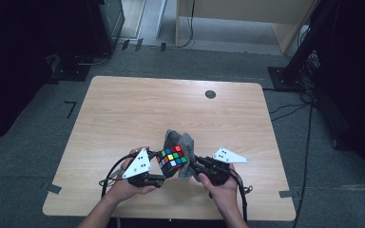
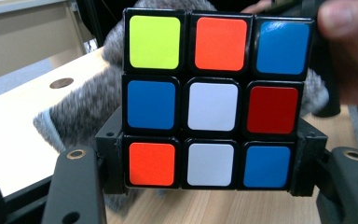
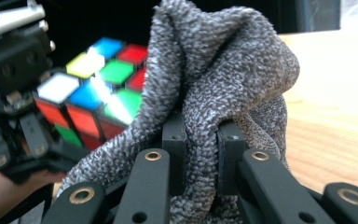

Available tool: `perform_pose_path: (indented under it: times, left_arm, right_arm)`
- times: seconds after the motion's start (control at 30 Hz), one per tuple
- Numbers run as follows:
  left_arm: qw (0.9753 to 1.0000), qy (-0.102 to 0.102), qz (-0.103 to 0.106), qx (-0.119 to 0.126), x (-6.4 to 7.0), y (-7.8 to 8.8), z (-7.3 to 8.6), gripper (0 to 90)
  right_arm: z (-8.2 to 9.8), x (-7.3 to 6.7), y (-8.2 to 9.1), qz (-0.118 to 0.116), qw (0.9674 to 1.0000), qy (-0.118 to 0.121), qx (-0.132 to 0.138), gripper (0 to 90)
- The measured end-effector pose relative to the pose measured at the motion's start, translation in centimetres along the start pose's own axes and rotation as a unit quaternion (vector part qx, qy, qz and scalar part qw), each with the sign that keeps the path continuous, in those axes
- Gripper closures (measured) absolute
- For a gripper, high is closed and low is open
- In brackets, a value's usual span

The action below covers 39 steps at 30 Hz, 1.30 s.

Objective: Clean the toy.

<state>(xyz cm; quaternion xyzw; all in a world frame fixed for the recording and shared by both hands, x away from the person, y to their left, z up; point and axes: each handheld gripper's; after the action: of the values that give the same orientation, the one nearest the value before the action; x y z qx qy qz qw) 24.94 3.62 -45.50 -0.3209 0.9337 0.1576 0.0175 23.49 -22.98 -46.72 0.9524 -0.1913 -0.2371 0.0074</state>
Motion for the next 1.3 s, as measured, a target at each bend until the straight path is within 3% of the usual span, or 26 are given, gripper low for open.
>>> perform_pose_path:
  times: [0.1, 0.23, 0.27, 0.33, 0.4, 0.47, 0.5, 0.57, 0.63, 0.7, 0.8, 0.83, 0.87, 1.03, 1.07, 1.13, 1.3]
  left_arm:
    - [1.0000, 0.004, -0.005, 0.001, -0.2, 0.1, 0.0, 33.9]
    - [1.0000, 0.004, -0.004, 0.000, -0.1, 0.0, 0.0, 33.9]
    - [0.9999, -0.007, -0.006, -0.006, 0.1, -0.1, 0.1, 33.9]
    - [0.9998, -0.013, -0.008, -0.009, 0.3, -0.2, 0.2, 33.9]
    - [0.9997, -0.018, -0.009, -0.011, 0.5, -0.3, 0.2, 33.9]
    - [0.9998, -0.014, -0.009, -0.009, 0.5, -0.2, 0.1, 33.9]
    - [1.0000, -0.005, -0.006, 0.000, 0.4, 0.0, 0.0, 33.9]
    - [0.9999, 0.001, -0.010, 0.005, 0.2, 0.2, -0.2, 33.9]
    - [0.9999, 0.002, -0.011, 0.005, 0.1, 0.2, -0.1, 33.9]
    - [0.9999, 0.001, -0.014, 0.002, 0.0, 0.1, 0.0, 33.9]
    - [0.9997, -0.011, -0.022, -0.006, 0.2, -0.1, 0.2, 33.9]
    - [0.9997, -0.011, -0.022, -0.006, 0.2, -0.1, 0.2, 33.9]
    - [0.9997, -0.012, -0.021, -0.006, 0.4, -0.1, 0.2, 33.9]
    - [0.9999, 0.002, -0.014, 0.004, 0.2, 0.1, 0.0, 33.9]
    - [0.9998, 0.005, -0.017, 0.007, 0.0, 0.2, -0.1, 33.9]
    - [0.9998, 0.006, -0.017, 0.007, -0.1, 0.2, 0.0, 33.9]
    - [0.9999, -0.001, -0.013, 0.002, 0.2, 0.0, 0.1, 33.9]
  right_arm:
    - [0.9, 0.5, -0.8, -0.016, 0.9990, -0.011, -0.041, 78.6]
    - [0.8, 0.6, -0.8, -0.013, 0.9990, -0.010, -0.043, 78.9]
    - [0.1, 0.3, 0.0, -0.004, 1.0000, 0.003, -0.007, 79.0]
    - [-0.5, 0.1, 0.7, 0.005, 0.9998, 0.010, 0.018, 79.0]
    - [-0.7, 0.0, 0.9, 0.008, 0.9996, 0.016, 0.023, 79.1]
    - [-0.5, 0.1, 0.8, 0.007, 0.9997, 0.019, 0.017, 79.0]
    - [0.2, 0.5, 0.2, -0.009, 0.9999, 0.002, 0.011, 78.8]
    - [1.0, 0.9, -0.7, -0.026, 0.9994, -0.012, -0.021, 78.6]
    - [1.5, 0.9, -1.3, -0.025, 0.9988, -0.008, -0.041, 78.7]
    - [1.1, 0.7, -1.0, -0.018, 0.9993, -0.002, -0.034, 78.7]
    - [0.0, 0.4, 0.2, -0.009, 0.9997, 0.010, 0.020, 78.7]
    - [0.0, 0.4, 0.2, -0.009, 0.9997, 0.010, 0.020, 78.7]
    - [-0.2, 0.3, 0.6, -0.003, 0.9992, 0.018, 0.036, 78.6]
    - [0.7, 0.5, -0.4, -0.013, 0.9998, 0.007, 0.009, 78.6]
    - [1.2, 0.6, -1.1, -0.016, 0.9996, 0.005, -0.021, 78.6]
    - [1.1, 0.5, -1.2, -0.010, 0.9995, 0.010, -0.030, 78.7]
    - [-0.2, -0.1, 0.3, 0.003, 0.9990, 0.029, 0.032, 78.8]
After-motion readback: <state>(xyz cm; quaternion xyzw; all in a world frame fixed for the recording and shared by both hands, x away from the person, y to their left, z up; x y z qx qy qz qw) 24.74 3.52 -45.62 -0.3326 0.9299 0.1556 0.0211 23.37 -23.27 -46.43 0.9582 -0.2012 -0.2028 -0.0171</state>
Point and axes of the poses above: each handheld gripper's, and its own axes: y roughly backward along the jaws, z roughly out of its underside, x roughly to its right, and after that the axes turned 15 degrees about -z, right-handed
